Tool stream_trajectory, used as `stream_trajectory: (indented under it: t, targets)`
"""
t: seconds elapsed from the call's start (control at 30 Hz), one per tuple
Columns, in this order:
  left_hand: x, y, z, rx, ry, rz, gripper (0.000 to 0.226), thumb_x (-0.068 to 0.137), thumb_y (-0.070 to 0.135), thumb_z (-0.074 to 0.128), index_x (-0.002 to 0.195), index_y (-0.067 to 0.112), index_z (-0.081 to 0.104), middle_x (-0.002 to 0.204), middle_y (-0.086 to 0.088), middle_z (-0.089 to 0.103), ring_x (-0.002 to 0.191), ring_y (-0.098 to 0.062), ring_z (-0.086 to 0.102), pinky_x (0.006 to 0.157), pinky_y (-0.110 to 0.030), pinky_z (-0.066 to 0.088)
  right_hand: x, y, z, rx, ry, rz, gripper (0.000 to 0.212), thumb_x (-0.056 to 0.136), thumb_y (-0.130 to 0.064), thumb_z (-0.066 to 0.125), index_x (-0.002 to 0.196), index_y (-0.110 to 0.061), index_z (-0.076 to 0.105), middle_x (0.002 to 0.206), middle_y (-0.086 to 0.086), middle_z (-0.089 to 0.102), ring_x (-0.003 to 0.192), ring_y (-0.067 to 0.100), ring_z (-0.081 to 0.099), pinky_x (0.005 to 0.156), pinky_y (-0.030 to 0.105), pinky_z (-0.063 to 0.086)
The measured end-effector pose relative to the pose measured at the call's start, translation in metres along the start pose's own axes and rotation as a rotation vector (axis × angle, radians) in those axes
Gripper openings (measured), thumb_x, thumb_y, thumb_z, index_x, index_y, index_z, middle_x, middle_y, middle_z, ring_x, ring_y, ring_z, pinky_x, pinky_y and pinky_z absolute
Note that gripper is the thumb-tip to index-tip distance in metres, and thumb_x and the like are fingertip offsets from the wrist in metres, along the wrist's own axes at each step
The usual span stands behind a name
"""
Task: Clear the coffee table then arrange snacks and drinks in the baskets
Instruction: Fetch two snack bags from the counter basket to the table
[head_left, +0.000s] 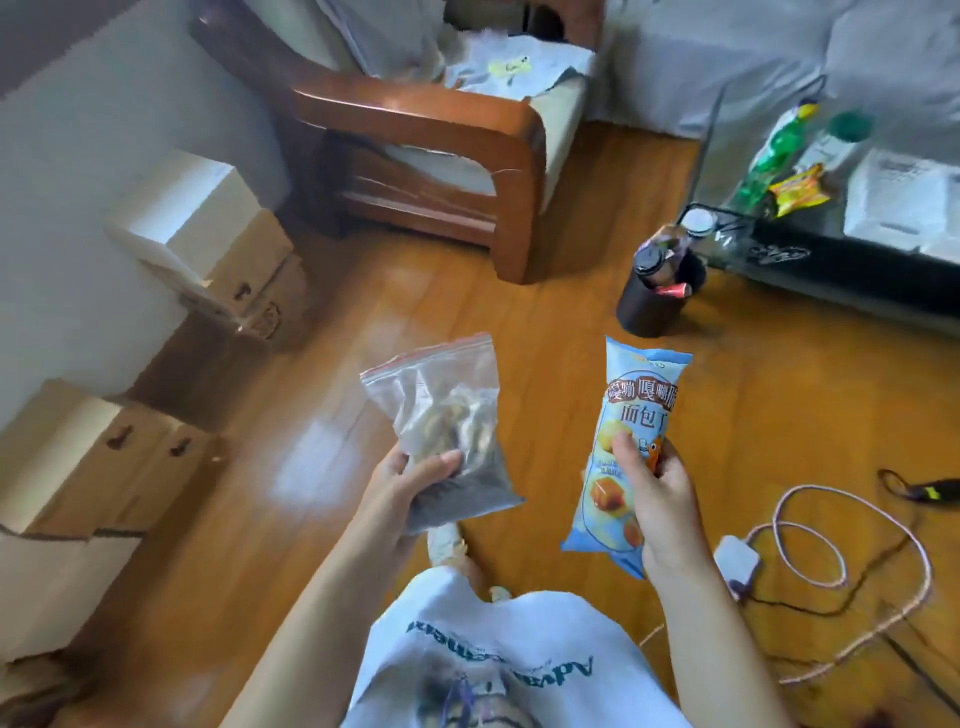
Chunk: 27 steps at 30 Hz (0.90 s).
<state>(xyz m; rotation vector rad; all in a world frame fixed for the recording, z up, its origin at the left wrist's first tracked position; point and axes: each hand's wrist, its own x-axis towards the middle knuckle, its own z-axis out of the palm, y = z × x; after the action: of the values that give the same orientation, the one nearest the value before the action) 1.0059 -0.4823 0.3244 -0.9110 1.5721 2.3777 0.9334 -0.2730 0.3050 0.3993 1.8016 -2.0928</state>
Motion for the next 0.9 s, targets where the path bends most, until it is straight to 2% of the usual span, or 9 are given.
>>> stream_trajectory:
  t: [0.1,0.2,0.33,0.5,0.67,0.77,0.9]
  targets:
    - [0.035,0.004,0.029,0.054,-0.080,-0.024,0.025,0.065,0.015,0.069,0.088,0.011,0.059,0.061,0.003,0.069,0.050,-0.008,0.064,0.044,-0.014,0.046,0.016,-0.006,-0.030,0.032,0.127,-0.002,0.039,0.057,-0.054,0.069,0.088,-0.030,0.064,0.084,-0.007,0.074,0.082,0.016,0.071,0.072,0.032,0.056]
    - [0.074,0.008,0.062,0.108,-0.169,-0.052,0.034,0.068,0.017,0.066,0.099,0.006,0.061,0.068,0.000,0.072,0.055,-0.009,0.066,0.047,-0.016,0.048,0.041,-0.016,-0.054,0.041,0.207,-0.009,0.041,0.058,-0.055,0.067,0.089,-0.030,0.064,0.087,-0.006,0.074,0.086,0.016,0.070,0.075,0.034,0.055]
    - [0.138,0.018,0.123,0.188,-0.290,-0.067,0.045,0.069,0.021,0.068,0.111,0.007,0.062,0.089,-0.007,0.072,0.073,-0.016,0.069,0.057,-0.022,0.052,0.093,-0.043,-0.086,0.017,0.279,-0.042,0.027,0.067,-0.049,0.067,0.088,-0.033,0.064,0.085,-0.010,0.073,0.080,0.008,0.070,0.066,0.024,0.055]
    - [0.207,0.060,0.212,0.264,-0.431,-0.056,0.047,0.064,0.027,0.073,0.108,0.018,0.064,0.092,-0.005,0.073,0.079,-0.018,0.070,0.059,-0.024,0.053,0.163,-0.103,-0.128,0.028,0.377,-0.079,0.015,0.079,-0.036,0.066,0.092,-0.030,0.062,0.087,-0.007,0.073,0.080,0.009,0.070,0.066,0.025,0.055]
    - [0.265,0.101,0.293,0.354,-0.589,-0.061,0.053,0.064,0.031,0.072,0.113,0.017,0.062,0.104,-0.011,0.070,0.091,-0.024,0.069,0.065,-0.027,0.054,0.208,-0.148,-0.164,0.091,0.497,-0.122,0.022,0.071,-0.046,0.066,0.089,-0.034,0.063,0.083,-0.013,0.073,0.077,0.005,0.070,0.060,0.021,0.055]
    - [0.290,0.105,0.333,0.381,-0.642,-0.093,0.051,0.062,0.030,0.072,0.110,0.018,0.063,0.103,-0.009,0.071,0.091,-0.024,0.069,0.067,-0.028,0.055,0.224,-0.156,-0.183,0.121,0.588,-0.114,0.011,0.079,-0.038,0.066,0.088,-0.033,0.063,0.084,-0.010,0.073,0.077,0.006,0.070,0.064,0.023,0.055]
    - [0.319,0.099,0.376,0.403,-0.701,-0.149,0.053,0.066,0.029,0.069,0.115,0.012,0.061,0.105,-0.015,0.070,0.097,-0.031,0.066,0.073,-0.033,0.054,0.243,-0.166,-0.209,0.149,0.680,-0.086,0.010,0.077,-0.040,0.067,0.087,-0.036,0.065,0.085,-0.010,0.073,0.079,0.009,0.071,0.065,0.023,0.056]
